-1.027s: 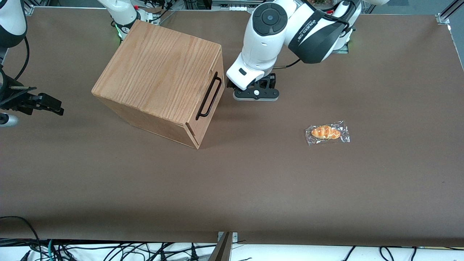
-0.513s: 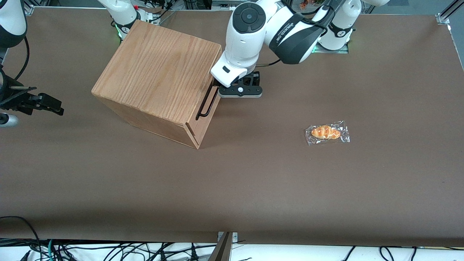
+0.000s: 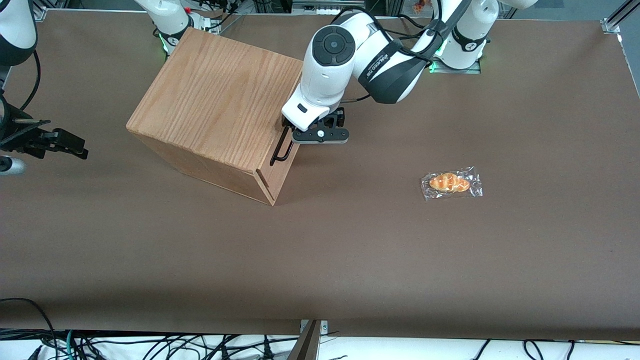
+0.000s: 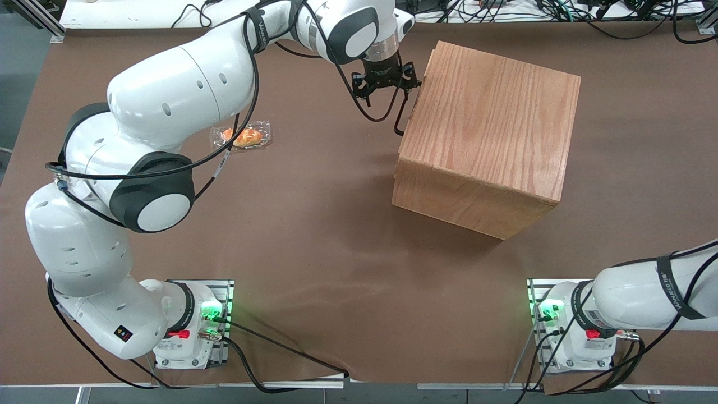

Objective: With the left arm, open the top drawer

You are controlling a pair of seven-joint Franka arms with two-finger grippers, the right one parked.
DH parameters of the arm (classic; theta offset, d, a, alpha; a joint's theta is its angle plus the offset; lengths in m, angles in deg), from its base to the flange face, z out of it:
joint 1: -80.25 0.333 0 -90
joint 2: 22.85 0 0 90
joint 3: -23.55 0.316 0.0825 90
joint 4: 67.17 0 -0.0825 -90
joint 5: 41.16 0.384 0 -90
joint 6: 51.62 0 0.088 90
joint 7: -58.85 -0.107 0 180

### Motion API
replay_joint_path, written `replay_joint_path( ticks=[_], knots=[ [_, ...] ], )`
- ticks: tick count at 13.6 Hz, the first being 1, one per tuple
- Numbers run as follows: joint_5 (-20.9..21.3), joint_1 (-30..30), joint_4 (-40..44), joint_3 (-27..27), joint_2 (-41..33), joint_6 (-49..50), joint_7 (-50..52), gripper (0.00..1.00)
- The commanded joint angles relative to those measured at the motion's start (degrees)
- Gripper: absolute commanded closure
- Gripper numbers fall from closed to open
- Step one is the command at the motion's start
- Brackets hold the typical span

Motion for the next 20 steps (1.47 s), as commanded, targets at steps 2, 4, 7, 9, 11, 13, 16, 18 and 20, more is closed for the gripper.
replay_joint_path(
  ticks=[2, 4, 7, 9, 11, 13, 16, 18, 20],
  knots=[
    [-1.7, -0.6, 2.2, 0.6, 2.1, -0.3, -0.4, 0.0],
    [-1.7, -0.5, 2.2, 0.6, 2.3, -0.6, -0.5, 0.0],
    [-3.4, -0.4, 2.2, 0.5, 2.9, -2.2, -1.9, 0.0],
    [-4.5, -0.3, 2.0, 0.6, 2.9, -2.2, -5.0, 0.0],
    [-4.5, -0.1, 1.8, 0.6, 2.9, -2.2, -5.1, 0.0],
    [-4.4, 0.0, 1.6, 0.6, 2.9, -2.2, -6.6, 0.0],
    [-4.4, 0.0, 1.4, 0.6, 3.1, -2.2, -7.7, 0.0],
    [-4.4, -0.2, 1.5, 0.6, 3.5, -2.3, -7.7, 0.0],
    [-4.2, -0.3, 1.3, 0.6, 3.5, -2.3, -7.7, 0.0]
  ],
)
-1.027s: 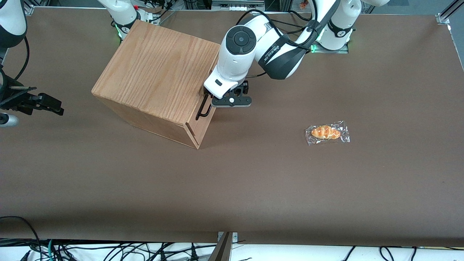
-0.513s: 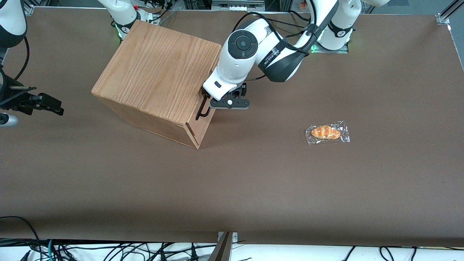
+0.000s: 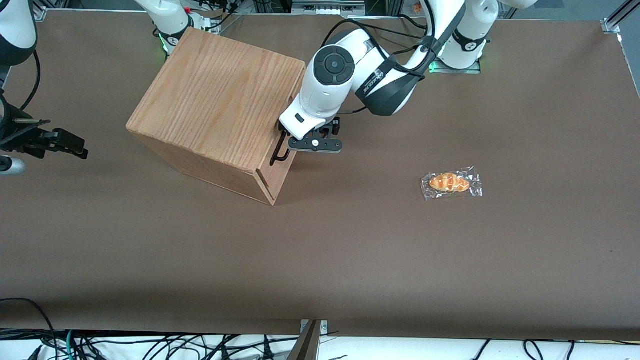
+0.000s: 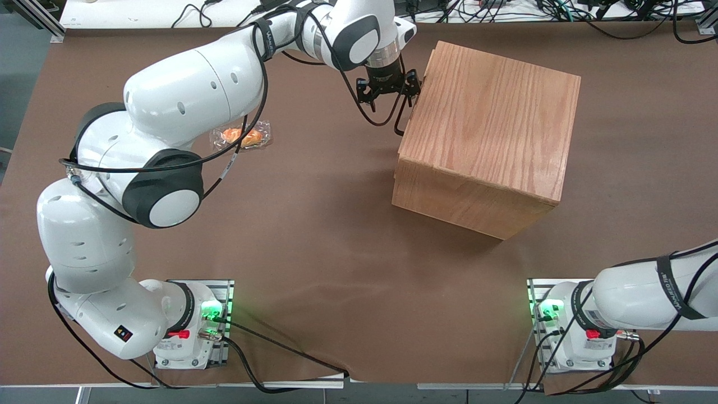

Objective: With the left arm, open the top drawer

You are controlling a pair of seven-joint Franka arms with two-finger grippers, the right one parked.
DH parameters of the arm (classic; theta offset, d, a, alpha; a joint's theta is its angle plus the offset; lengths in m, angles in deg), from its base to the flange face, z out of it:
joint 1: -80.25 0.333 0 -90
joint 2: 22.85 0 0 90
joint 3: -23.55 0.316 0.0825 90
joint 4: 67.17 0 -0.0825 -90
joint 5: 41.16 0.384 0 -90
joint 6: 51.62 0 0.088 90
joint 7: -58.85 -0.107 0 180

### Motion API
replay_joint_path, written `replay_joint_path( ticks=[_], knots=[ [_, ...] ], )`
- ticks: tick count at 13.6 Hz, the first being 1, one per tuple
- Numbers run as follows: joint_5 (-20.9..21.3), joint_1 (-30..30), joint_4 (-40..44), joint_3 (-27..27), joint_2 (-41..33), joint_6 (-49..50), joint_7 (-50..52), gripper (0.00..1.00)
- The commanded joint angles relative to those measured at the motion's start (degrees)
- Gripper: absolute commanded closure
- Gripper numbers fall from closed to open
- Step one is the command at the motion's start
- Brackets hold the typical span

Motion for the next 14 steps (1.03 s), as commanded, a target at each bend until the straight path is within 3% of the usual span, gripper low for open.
replay_joint_path(
  ticks=[1, 14],
  knots=[
    [-1.6, -0.3, 1.1, 0.4, 0.9, 0.2, -1.7, 0.0],
    [-1.2, 2.0, 0.8, 0.5, 1.1, 1.1, -5.9, 0.0]
  ],
)
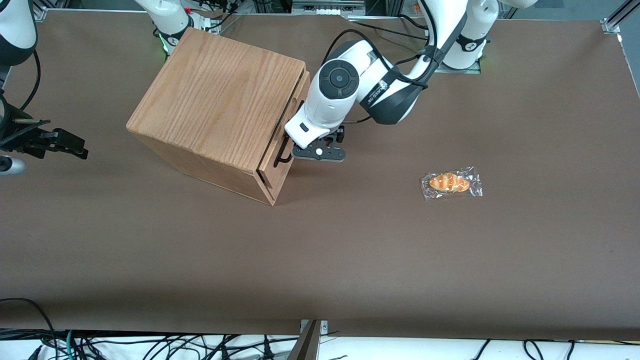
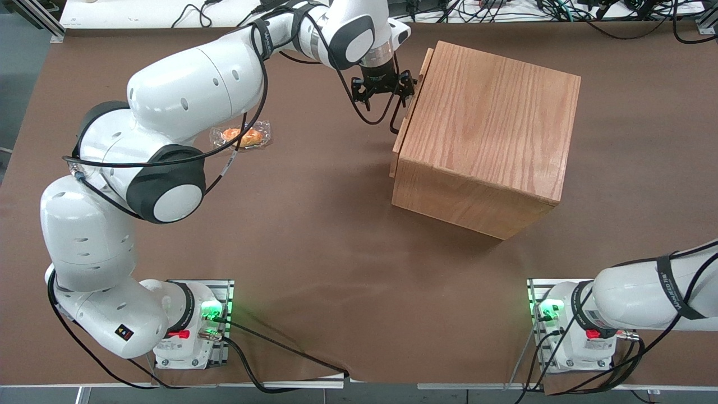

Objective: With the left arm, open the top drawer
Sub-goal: 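Pull the handle with the left gripper, sliding the drawer out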

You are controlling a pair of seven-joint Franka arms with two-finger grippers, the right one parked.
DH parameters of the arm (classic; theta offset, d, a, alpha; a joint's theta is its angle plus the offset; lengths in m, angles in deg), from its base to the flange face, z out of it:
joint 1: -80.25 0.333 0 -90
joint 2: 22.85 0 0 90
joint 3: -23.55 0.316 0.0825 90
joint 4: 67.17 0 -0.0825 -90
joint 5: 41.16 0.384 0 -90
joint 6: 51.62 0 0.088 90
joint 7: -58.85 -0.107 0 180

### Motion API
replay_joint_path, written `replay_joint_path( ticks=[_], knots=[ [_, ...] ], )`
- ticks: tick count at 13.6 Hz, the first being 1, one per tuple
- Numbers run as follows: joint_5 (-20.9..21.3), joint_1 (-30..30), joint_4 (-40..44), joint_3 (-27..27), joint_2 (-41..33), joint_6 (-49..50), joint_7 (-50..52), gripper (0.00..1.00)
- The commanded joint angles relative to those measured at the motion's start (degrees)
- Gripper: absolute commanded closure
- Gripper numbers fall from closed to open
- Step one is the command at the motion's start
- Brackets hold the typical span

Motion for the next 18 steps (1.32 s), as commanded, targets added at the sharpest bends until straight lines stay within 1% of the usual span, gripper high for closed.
replay_joint_path(
  ticks=[1, 11, 14, 18],
  knots=[
    [-1.2, 0.7, 0.7, 0.3, -0.2, 1.2, -2.0, 0.0],
    [-1.0, 2.6, 0.8, 0.4, 0.0, 1.7, -2.2, 0.0],
    [-1.1, 2.7, 0.7, 0.4, 0.0, 1.7, -5.0, 0.0],
    [-1.1, 3.1, -0.1, 0.4, -0.3, 1.7, -5.1, 0.0]
  ],
)
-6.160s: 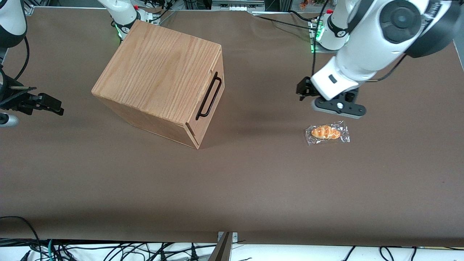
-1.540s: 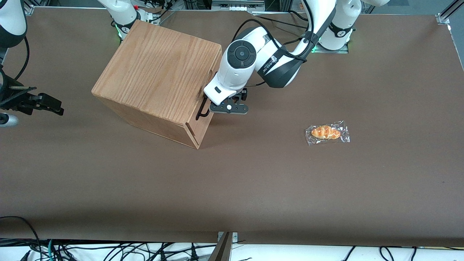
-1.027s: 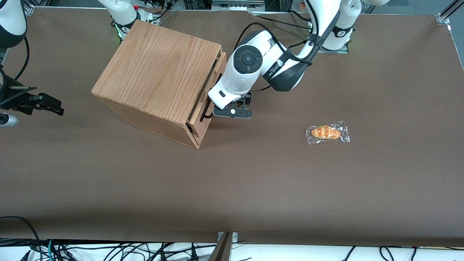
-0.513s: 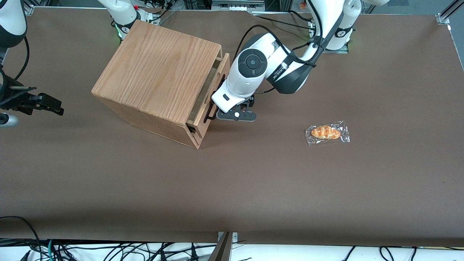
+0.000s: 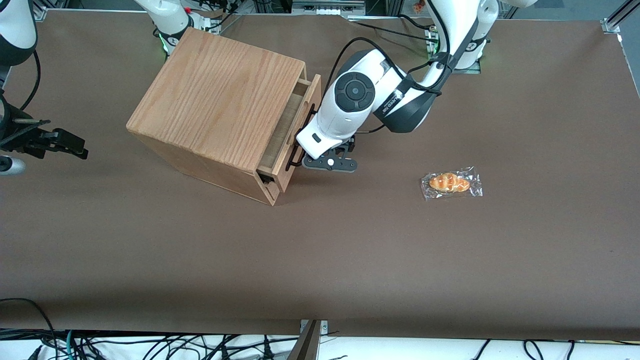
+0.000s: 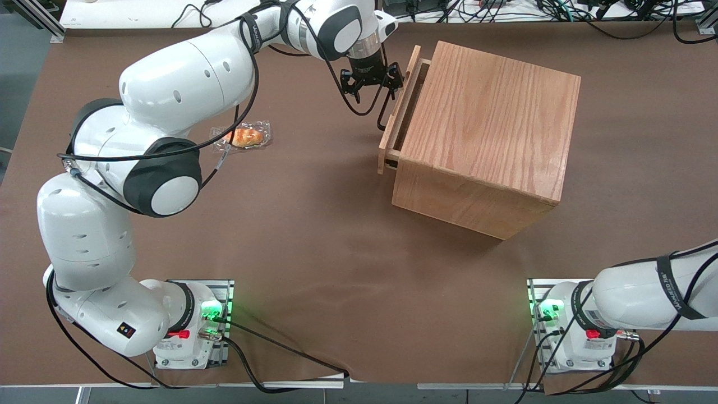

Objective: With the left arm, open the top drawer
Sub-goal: 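Pull the handle with the left gripper, sliding the drawer out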

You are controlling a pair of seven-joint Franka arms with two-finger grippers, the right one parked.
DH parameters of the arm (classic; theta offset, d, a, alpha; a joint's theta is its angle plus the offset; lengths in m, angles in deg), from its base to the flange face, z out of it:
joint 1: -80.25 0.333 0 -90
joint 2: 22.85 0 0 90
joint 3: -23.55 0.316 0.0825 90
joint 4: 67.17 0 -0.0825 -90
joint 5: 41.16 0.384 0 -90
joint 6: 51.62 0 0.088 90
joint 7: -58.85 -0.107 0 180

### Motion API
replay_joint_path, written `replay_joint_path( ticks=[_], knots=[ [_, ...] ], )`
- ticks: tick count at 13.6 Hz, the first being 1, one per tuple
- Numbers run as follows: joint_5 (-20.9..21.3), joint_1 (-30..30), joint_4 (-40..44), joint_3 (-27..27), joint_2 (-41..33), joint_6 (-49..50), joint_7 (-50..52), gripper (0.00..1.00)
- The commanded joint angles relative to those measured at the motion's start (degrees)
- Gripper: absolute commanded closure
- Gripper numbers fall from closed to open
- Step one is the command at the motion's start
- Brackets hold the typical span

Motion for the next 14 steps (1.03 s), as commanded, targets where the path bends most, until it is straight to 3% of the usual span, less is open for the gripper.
replay_joint_path(
  ticks=[1, 14],
  knots=[
    [-1.1, 0.5, -0.1, 0.5, -0.3, 1.0, -1.8, 0.0],
    [-1.0, 3.1, -2.1, 0.5, -2.0, 2.5, -3.4, 0.0]
  ],
)
